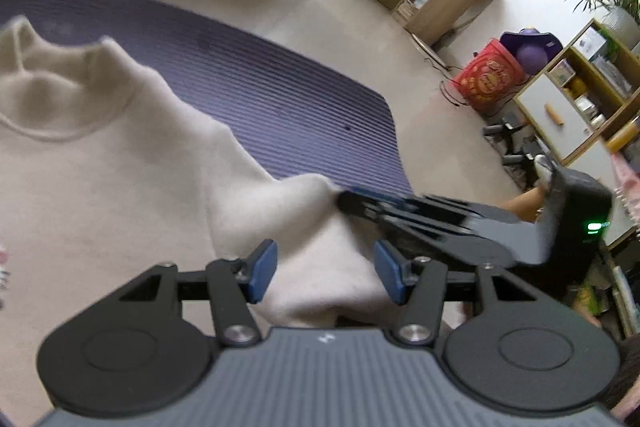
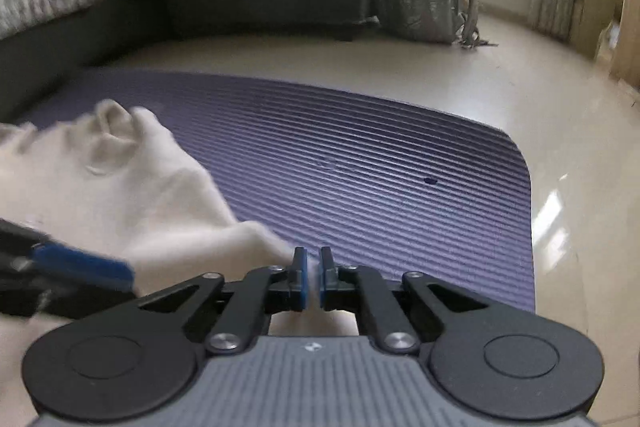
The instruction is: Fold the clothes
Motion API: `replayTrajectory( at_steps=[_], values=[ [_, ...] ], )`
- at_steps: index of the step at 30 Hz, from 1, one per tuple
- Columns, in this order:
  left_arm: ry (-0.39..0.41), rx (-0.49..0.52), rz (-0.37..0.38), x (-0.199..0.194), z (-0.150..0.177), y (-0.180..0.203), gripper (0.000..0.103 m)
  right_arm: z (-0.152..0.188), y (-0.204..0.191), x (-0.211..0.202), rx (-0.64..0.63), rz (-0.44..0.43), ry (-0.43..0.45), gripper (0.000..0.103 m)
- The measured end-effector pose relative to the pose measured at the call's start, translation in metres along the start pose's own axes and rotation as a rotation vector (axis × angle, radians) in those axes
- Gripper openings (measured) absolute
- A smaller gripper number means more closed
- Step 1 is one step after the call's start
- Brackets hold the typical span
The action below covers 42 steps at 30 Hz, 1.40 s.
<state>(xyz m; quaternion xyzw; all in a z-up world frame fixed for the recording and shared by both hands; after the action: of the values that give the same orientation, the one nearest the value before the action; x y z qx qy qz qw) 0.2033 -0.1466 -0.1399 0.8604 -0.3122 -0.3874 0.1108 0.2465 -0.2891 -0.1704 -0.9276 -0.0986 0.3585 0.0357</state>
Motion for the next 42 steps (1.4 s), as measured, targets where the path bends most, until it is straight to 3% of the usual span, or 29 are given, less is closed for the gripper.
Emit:
replayTrajectory(
  at_steps=[1,3,6,10,13,16,19,23,26,30,33,38,40,41,42],
  values=[
    [-0.009,0.002,0.002,0.002,0.002,0.001,0.057,-0.002,0.004,0.001,0.013,0.01,-0.001,0.008],
    [-0.024,0.047,-0.009,0.009,0.011,0.005,0.058,-0.009,0.012,-0.002,0.058,0.035,-0.011,0.03],
    [-0.041,0.146,-0.048,0.011,0.012,0.017,0.058,-0.014,0.025,-0.034,0.089,0.053,0.052,0.035],
    [-0.028,0.047,-0.038,0.003,0.001,0.012,0.058,0.011,0.033,-0.11,0.011,0.042,0.097,0.039],
    [-0.014,0.035,-0.067,-0.001,-0.008,0.001,0.058,0.053,0.025,-0.148,-0.049,0.033,0.036,0.039],
    [-0.016,0.052,-0.104,0.001,-0.019,-0.002,0.058,0.081,0.011,-0.161,0.011,-0.083,-0.033,0.039],
    [-0.055,0.073,-0.141,0.007,-0.023,-0.005,0.058,0.1,-0.01,-0.141,0.009,-0.138,-0.088,0.039],
    [-0.08,0.111,-0.18,0.018,-0.029,-0.007,0.057,0.098,-0.026,-0.107,-0.001,-0.122,-0.094,0.039],
    [-0.049,0.105,-0.154,0.015,-0.042,-0.009,0.058,0.086,-0.033,-0.112,-0.009,-0.163,-0.066,0.039],
    [0.001,0.082,-0.154,-0.018,-0.048,-0.033,0.062,0.04,-0.019,-0.117,0.042,-0.235,0.019,0.041],
    [0.004,0.051,-0.098,-0.04,-0.025,-0.041,0.062,0.01,-0.006,-0.089,0.06,-0.22,0.027,0.045],
    [-0.042,0.093,-0.079,-0.046,0.016,-0.038,0.061,-0.015,-0.009,-0.021,0.069,-0.245,-0.065,0.05],
    [-0.022,0.11,-0.078,-0.048,0.022,-0.037,0.062,-0.013,-0.013,-0.001,0.063,-0.248,-0.112,0.047],
    [-0.02,0.111,-0.078,-0.049,0.022,-0.037,0.062,-0.011,-0.016,0.001,0.047,-0.249,-0.112,0.028],
    [-0.012,0.116,-0.084,-0.05,0.022,-0.036,0.062,-0.01,-0.019,0.002,0.031,-0.251,-0.112,0.0]
  ],
)
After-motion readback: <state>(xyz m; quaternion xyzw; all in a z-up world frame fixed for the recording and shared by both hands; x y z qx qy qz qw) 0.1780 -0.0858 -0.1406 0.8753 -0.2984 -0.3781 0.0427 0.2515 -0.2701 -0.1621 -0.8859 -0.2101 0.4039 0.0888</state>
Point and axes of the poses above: each gripper's, at about its wrist camera, not at the fingertips, and x roughly the way its jaws point, y to its right, z to its underside, the point moved 6 cm from there along x, roughly the way its jaws point, and after that the axes turned 14 degrees about x, right-handed, at the moved point
